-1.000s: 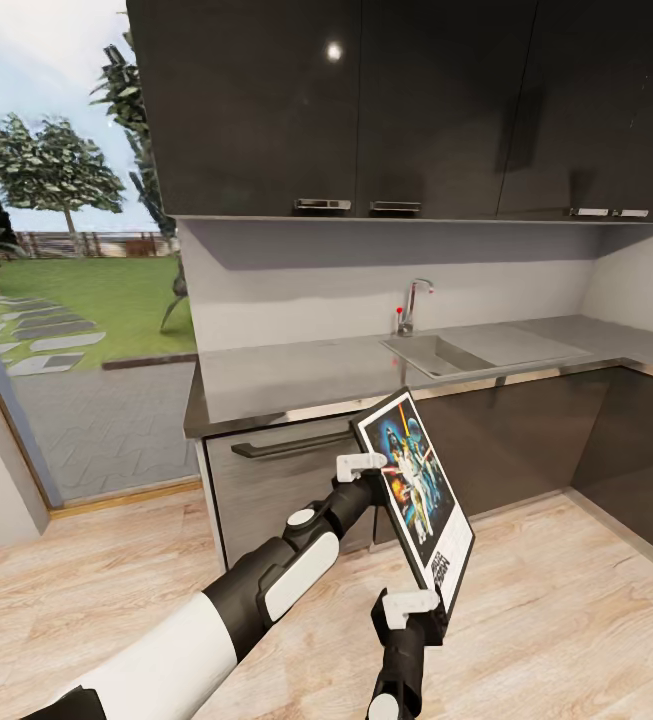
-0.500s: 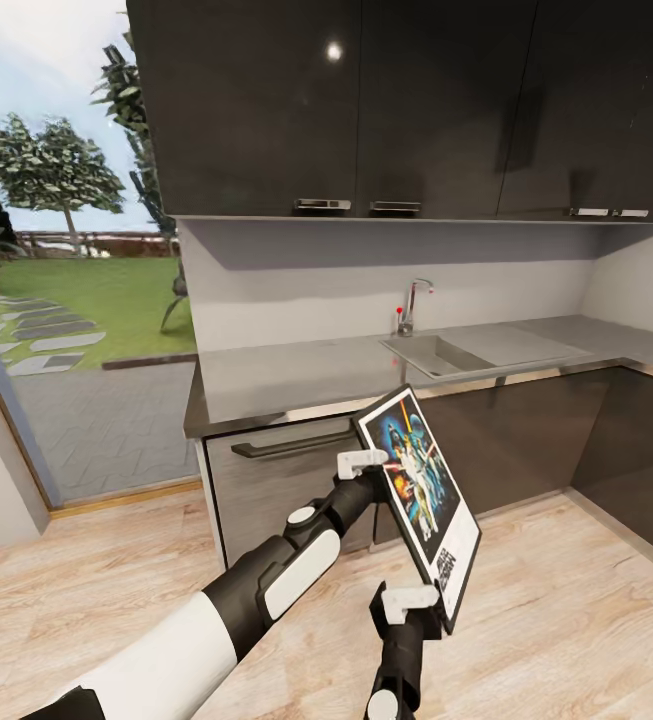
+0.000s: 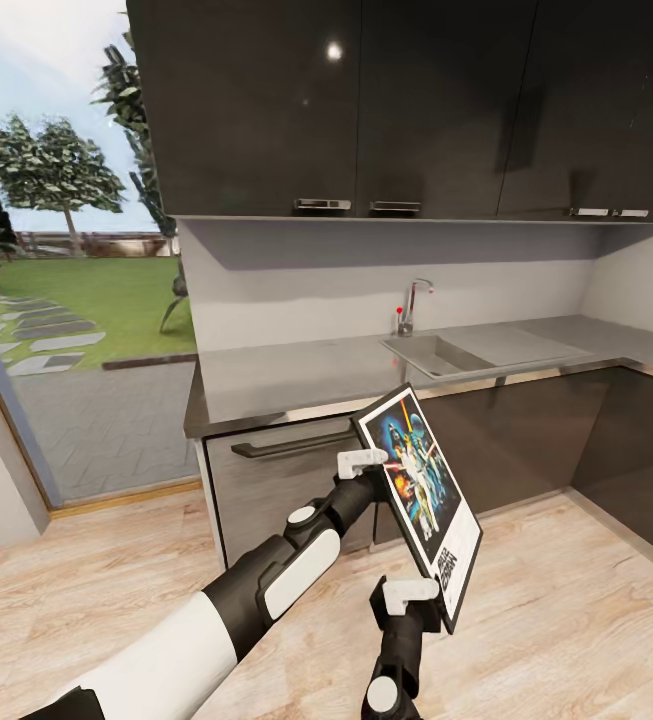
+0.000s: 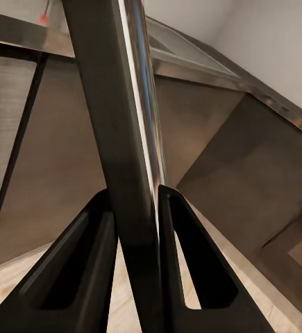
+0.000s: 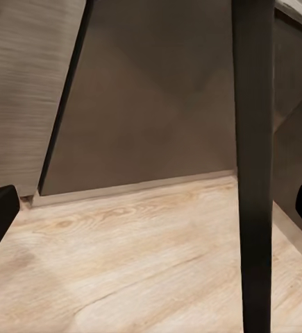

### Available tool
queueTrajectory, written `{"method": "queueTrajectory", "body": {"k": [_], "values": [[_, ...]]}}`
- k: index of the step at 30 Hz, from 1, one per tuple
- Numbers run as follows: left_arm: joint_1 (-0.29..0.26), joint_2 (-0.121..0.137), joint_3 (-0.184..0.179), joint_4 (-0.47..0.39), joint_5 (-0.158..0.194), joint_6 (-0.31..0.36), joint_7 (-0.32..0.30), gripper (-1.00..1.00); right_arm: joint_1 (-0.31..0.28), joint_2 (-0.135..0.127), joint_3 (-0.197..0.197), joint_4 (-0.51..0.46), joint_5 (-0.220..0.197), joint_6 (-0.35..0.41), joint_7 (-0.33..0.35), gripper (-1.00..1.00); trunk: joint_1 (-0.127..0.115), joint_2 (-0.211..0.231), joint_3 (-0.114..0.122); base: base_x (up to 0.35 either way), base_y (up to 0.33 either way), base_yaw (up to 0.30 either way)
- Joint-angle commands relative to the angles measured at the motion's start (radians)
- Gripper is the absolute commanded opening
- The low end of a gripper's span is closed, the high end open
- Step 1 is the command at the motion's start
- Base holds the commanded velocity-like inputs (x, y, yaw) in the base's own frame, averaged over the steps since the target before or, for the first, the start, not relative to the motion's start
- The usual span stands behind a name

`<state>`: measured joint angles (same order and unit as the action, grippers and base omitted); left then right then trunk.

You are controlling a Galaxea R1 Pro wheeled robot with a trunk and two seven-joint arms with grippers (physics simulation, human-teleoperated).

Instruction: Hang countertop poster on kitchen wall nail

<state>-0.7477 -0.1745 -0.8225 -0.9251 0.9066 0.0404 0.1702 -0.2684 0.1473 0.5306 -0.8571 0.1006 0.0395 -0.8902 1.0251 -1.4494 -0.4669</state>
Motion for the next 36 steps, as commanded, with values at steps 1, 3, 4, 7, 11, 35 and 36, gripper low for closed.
{"method": "queueTrajectory", "body": {"k": [1,3,4,7,11,35,36], "values": [[-0.001,0.0,-0.001,-0.001,0.005,0.003,0.006,-1.0,-0.002,0.0,0.001,0.001,0.002,0.008,-0.005,1.0,0.0,-0.001,-0.001,0.0,0.0,0.0],[-0.001,0.0,-0.001,-0.001,0.005,0.002,0.006,-1.0,-0.005,0.0,0.001,0.001,-0.001,0.018,-0.004,1.0,0.0,-0.001,-0.001,0.0,0.0,0.0],[-0.001,0.0,-0.001,-0.001,0.005,0.002,0.006,-1.0,-0.006,0.0,0.001,0.001,-0.002,0.019,-0.004,1.0,0.0,-0.001,-0.001,0.0,0.0,0.0],[-0.001,0.0,-0.001,-0.001,0.005,0.002,0.006,-1.0,-0.007,0.0,-0.001,0.001,-0.003,0.023,-0.003,1.0,0.0,-0.001,-0.001,0.0,0.0,0.0],[-0.001,0.0,-0.001,-0.001,0.005,0.002,0.006,-1.0,-0.009,-0.001,-0.015,0.002,-0.005,0.024,-0.001,1.0,0.0,-0.001,-0.001,0.0,0.0,0.0],[-0.001,0.0,0.0,-0.001,0.005,0.001,0.006,-1.0,-0.031,-0.002,-0.044,0.043,-0.029,0.02,0.002,1.0,0.0,-0.001,-0.001,0.0,0.0,0.0],[-0.001,0.0,0.0,-0.001,0.005,0.001,0.006,-1.0,-0.031,-0.002,-0.044,0.043,-0.03,0.019,0.001,1.0,0.0,-0.001,-0.001,0.0,0.0,0.0]]}}
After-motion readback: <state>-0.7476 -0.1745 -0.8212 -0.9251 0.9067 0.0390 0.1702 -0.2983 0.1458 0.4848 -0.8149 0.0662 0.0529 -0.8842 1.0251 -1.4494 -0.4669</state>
